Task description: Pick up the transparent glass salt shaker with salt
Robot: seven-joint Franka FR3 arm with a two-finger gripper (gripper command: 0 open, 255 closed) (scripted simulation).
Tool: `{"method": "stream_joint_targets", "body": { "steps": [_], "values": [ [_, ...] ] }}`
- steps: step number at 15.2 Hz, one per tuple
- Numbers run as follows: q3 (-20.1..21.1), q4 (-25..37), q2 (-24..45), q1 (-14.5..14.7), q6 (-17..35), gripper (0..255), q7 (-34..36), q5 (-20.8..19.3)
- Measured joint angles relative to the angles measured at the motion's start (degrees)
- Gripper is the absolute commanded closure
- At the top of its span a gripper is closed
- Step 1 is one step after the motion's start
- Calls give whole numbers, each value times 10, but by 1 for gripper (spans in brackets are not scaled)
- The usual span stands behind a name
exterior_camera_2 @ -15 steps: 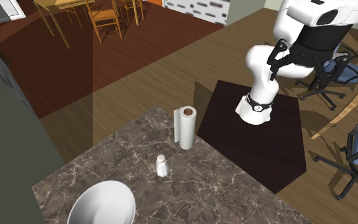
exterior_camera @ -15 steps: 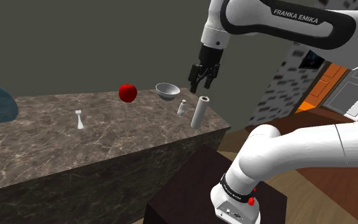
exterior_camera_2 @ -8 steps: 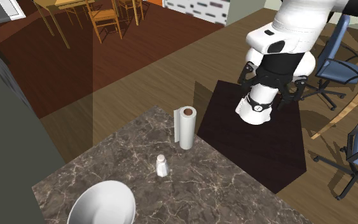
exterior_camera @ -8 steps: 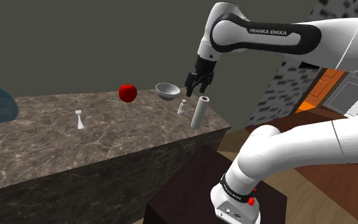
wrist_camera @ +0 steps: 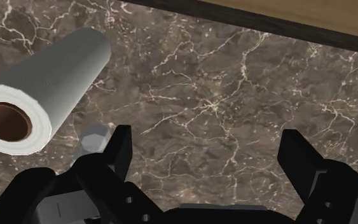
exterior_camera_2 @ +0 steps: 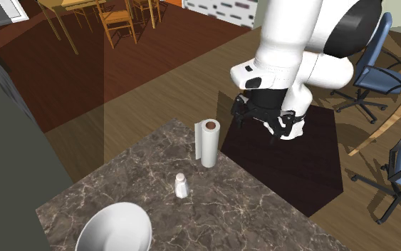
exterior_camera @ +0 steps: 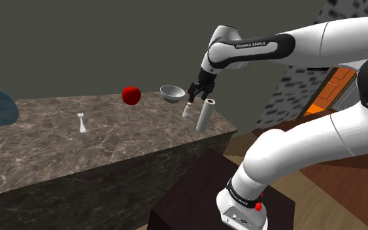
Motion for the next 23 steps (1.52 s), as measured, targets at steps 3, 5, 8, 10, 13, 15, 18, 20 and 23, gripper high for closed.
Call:
{"method": "stream_joint_targets", "body": {
  "steps": [3,5,8,10,13,15,18,20,23],
  "values": [
    [-31,3,47,-4,58,0,-26,4],
    [-53,13,86,-2,97,0,-44,14],
    [-85,25,148,4,157,0,-79,39],
    [-108,41,189,10,189,0,-109,66],
    [-134,68,257,24,233,0,-157,124],
    [-153,95,307,27,253,0,-208,177],
    [-162,140,379,19,270,0,-281,268],
    [-157,157,410,11,278,0,-311,306],
    [-150,158,432,5,293,0,-337,337]
  ]
}}
